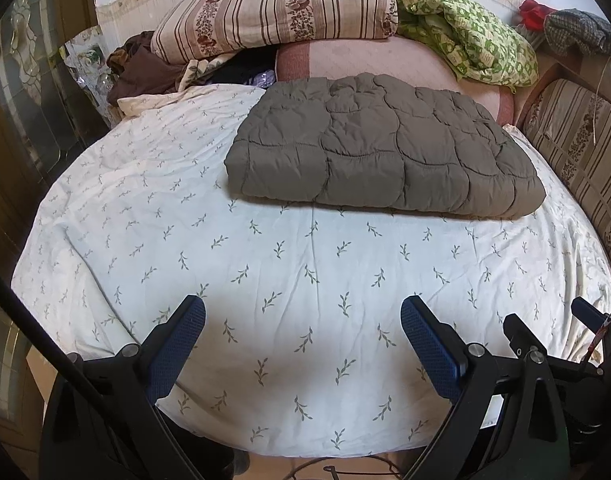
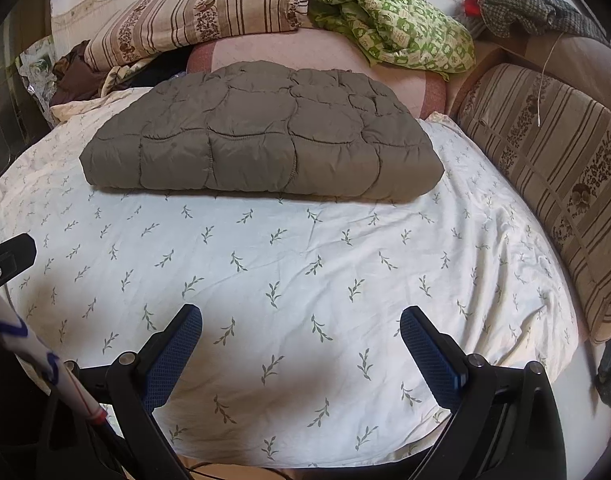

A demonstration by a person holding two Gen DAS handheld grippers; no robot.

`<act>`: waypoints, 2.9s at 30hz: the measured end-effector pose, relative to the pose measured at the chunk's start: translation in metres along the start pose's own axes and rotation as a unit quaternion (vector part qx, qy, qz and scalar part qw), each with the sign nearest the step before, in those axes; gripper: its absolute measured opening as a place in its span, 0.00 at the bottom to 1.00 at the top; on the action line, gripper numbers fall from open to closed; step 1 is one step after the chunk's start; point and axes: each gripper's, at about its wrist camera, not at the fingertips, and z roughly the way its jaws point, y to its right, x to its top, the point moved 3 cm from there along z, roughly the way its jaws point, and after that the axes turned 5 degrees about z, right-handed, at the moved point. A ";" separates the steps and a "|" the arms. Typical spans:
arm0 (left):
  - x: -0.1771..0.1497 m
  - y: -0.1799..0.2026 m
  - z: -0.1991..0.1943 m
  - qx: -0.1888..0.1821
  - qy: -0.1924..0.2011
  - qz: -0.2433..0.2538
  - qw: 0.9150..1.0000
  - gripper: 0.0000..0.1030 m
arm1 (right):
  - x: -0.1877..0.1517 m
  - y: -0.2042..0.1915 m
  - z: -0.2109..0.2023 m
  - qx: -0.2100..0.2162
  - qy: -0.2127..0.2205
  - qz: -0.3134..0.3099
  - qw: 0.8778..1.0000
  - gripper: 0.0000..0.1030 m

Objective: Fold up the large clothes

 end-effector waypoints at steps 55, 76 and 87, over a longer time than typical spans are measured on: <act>-0.019 -0.004 0.032 -0.041 -0.070 -0.024 0.996 0.95 | -0.007 0.007 0.017 -0.033 -0.036 0.002 0.999 0.98; -0.022 -0.006 0.040 -0.041 -0.078 -0.031 0.996 0.95 | -0.011 0.000 0.020 -0.036 -0.036 -0.014 0.999 0.98; -0.023 -0.008 0.042 -0.041 -0.080 -0.033 0.995 0.95 | -0.010 0.000 0.022 -0.038 -0.038 -0.015 0.998 0.98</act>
